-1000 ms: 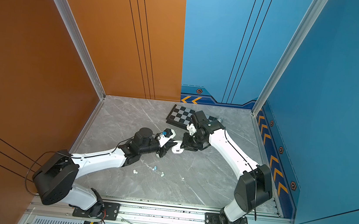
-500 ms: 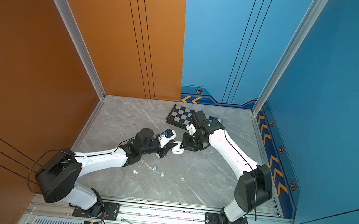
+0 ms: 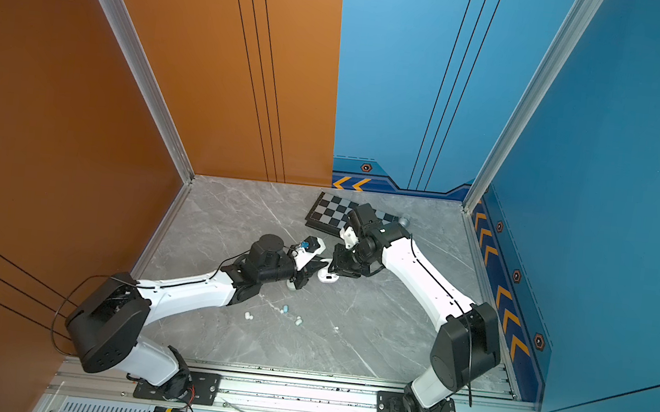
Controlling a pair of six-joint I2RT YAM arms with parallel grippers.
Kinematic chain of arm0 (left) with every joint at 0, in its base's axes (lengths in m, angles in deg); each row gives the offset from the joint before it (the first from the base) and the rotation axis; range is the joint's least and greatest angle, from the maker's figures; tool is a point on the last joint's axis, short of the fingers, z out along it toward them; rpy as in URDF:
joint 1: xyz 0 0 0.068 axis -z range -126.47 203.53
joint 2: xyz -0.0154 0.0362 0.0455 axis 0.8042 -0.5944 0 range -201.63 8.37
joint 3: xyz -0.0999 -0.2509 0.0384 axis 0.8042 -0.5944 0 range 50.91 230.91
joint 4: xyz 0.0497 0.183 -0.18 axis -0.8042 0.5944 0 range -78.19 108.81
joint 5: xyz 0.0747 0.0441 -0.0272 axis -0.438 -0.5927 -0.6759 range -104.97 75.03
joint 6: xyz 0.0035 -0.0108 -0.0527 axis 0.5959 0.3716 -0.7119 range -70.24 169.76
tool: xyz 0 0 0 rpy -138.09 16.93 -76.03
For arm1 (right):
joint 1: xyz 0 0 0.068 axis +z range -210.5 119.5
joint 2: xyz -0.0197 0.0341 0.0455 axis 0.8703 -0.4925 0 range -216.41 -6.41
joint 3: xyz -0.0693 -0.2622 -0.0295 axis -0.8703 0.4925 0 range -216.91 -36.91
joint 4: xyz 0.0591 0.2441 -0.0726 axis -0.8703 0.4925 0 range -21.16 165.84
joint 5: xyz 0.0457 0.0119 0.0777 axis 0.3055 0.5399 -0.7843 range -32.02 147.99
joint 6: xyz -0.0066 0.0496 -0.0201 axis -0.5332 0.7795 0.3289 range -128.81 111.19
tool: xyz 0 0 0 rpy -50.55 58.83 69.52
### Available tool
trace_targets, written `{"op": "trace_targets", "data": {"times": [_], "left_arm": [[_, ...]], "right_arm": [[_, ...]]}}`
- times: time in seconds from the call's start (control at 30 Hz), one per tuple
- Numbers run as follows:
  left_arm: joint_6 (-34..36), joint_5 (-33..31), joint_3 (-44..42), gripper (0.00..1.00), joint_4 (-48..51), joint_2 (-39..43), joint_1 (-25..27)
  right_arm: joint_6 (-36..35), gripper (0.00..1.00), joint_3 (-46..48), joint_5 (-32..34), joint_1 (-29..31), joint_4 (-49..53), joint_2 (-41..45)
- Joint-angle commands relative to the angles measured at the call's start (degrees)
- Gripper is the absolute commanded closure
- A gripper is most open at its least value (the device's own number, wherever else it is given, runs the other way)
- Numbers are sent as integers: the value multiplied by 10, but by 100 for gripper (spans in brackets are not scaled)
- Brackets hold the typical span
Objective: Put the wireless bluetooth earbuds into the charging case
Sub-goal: 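Press the earbud down into the case slot while the left gripper holds the case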
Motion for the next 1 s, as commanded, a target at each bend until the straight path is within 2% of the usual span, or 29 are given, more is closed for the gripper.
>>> {"op": "trace_targets", "data": {"times": [0.0, 0.47, 0.97], "left_arm": [[-4, 12, 15, 100, -6, -2, 6], [-4, 13, 13, 100, -6, 6, 6], [-9, 10, 17, 100, -7, 5, 5]], "right_arm": [[2, 71, -15, 12, 6, -4, 11], [-17, 78, -17, 59, 11, 6, 14], [-48, 86, -9, 56, 20, 7, 22]]}}
